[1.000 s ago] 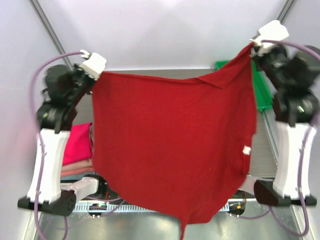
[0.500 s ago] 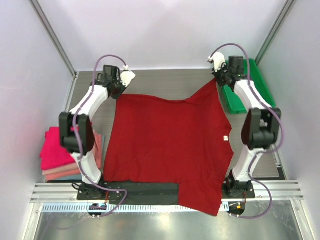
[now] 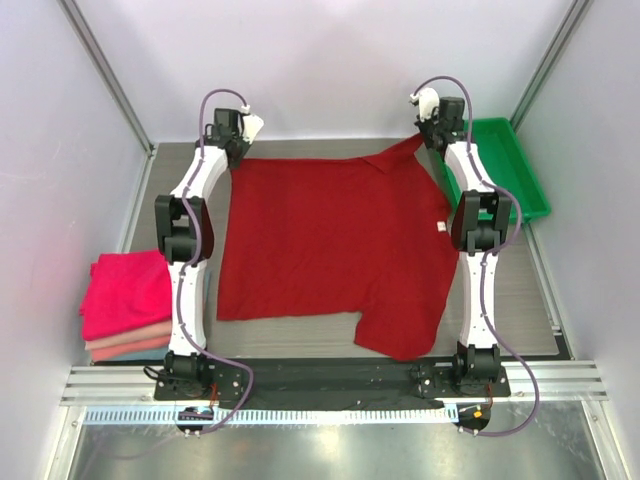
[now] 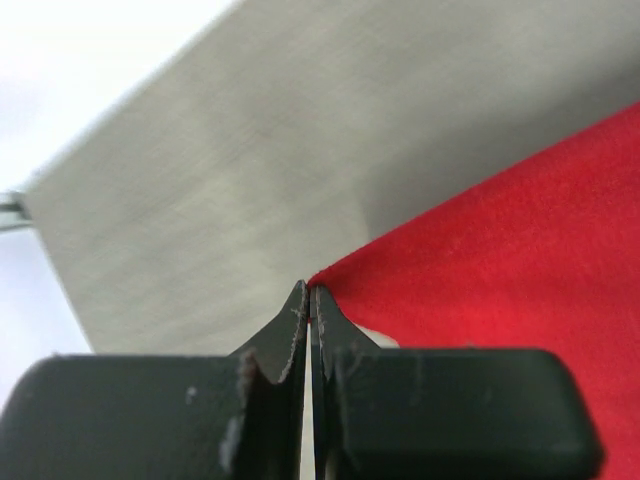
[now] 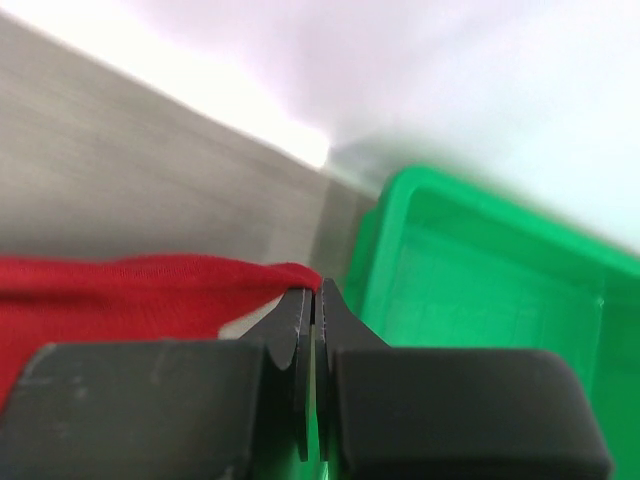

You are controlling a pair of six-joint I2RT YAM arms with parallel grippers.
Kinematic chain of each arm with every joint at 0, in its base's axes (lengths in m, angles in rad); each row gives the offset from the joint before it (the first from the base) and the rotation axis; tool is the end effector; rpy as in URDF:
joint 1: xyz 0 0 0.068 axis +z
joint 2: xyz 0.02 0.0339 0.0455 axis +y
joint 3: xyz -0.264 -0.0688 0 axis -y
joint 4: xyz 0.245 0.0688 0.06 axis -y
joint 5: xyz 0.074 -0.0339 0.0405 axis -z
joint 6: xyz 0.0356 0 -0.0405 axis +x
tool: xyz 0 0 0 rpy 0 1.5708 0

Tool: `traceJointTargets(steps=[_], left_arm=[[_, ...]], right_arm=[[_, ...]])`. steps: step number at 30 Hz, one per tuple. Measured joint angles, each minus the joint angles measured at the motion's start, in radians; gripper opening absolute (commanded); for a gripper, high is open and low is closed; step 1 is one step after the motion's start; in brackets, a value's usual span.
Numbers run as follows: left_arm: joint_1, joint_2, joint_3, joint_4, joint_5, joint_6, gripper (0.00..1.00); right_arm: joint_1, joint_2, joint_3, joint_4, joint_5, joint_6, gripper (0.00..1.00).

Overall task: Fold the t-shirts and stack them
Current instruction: Fold the tshirt

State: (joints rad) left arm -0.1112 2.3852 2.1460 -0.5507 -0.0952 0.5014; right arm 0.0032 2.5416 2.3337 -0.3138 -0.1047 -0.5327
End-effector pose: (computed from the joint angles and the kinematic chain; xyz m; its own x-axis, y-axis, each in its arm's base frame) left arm 0.5383 -0.0567 0.2172 -0.5979 0.5482 -0.5848 0.3778 0.8362 0.3975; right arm 0.5848 0.0056 0.2162 -0.3817 -0.5063 -0.7733 -0.3339 0.8557 -0.3954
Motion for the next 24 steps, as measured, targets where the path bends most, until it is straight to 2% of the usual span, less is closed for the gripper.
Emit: traceJointTargets(steps=[5, 13, 17, 24], left_arm=[[0.024, 0.101, 0.162, 0.006, -0.034, 0.001, 0.00], [0.033, 0.149, 0.219, 0.085, -0.039, 0.008, 0.00], [0.024, 0.150, 0.217, 0.092, -0.029, 0.008, 0.00], [0.000, 0.088, 0.083, 0.090, 0.006, 0.008, 0.00]], right_arm=[[0.019, 0.060, 0.073, 0.074, 0.015, 0.016, 0.01], [0.064, 0.118, 0.140, 0.172, 0.033, 0.016, 0.01], [0.075, 0.117, 0.132, 0.194, 0.040, 0.015, 0.01], [0.069, 0.066, 0.009, 0.196, 0.066, 0.008, 0.01]])
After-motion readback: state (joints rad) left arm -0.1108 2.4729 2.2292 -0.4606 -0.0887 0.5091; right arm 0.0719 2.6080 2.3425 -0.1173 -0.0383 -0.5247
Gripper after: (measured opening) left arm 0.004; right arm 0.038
